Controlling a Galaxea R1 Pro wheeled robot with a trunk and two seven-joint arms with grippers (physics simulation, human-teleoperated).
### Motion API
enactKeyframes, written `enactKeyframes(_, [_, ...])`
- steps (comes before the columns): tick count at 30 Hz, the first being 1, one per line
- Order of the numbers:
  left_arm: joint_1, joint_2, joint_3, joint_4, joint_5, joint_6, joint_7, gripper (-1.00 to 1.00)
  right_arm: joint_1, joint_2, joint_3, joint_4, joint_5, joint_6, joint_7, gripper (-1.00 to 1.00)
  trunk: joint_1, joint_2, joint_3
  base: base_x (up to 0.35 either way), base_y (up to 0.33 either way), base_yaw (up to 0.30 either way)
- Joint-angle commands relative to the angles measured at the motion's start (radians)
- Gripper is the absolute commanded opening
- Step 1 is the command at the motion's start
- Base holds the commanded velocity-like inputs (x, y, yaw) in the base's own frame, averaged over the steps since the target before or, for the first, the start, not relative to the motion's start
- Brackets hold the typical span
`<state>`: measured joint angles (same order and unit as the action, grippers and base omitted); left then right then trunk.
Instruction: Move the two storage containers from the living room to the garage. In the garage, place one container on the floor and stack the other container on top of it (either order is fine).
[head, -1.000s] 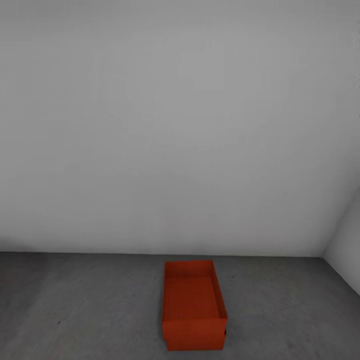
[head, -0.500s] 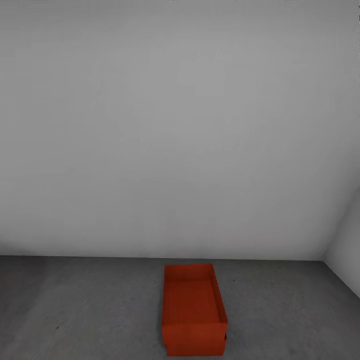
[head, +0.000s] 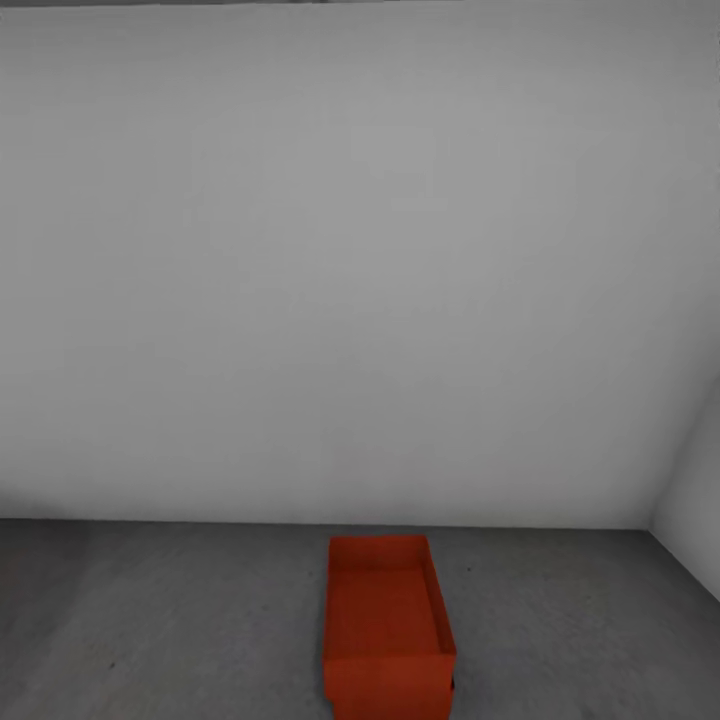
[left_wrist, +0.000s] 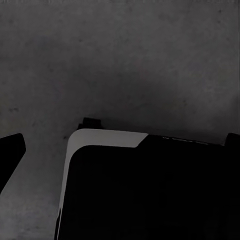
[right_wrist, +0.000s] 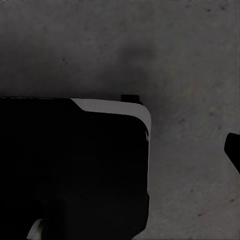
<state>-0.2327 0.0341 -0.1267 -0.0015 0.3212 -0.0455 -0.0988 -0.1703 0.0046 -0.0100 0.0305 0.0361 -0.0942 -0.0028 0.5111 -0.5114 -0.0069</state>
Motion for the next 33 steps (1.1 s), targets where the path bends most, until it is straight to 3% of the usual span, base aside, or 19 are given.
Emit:
enactKeyframes(1, [-0.001, 0.0, -0.008, 0.002, 0.01, -0.003, -0.004, 1.0, -0.001, 0.0, -0.001, 0.003, 0.004, -0.006, 0.0, 1.0, 0.0, -0.001, 0.001, 0.0, 0.0, 0.0])
enactKeyframes(15, [0.0, 0.0, -0.008, 0.002, 0.01, -0.003, -0.004, 1.0, -0.001, -0.003, -0.002, 0.003, 0.003, -0.003, 0.0, 1.0, 0.0, -0.001, 0.022, 0.0, 0.0, 0.0])
enactKeyframes(33, [0.025, -0.02, -0.01, 0.001, 0.009, -0.002, -0.005, 1.0, -0.001, -0.011, 0.004, 0.0, 0.014, 0.002, -0.012, 1.0, 0.0, -0.001, 0.024, 0.0, 0.0, 0.0])
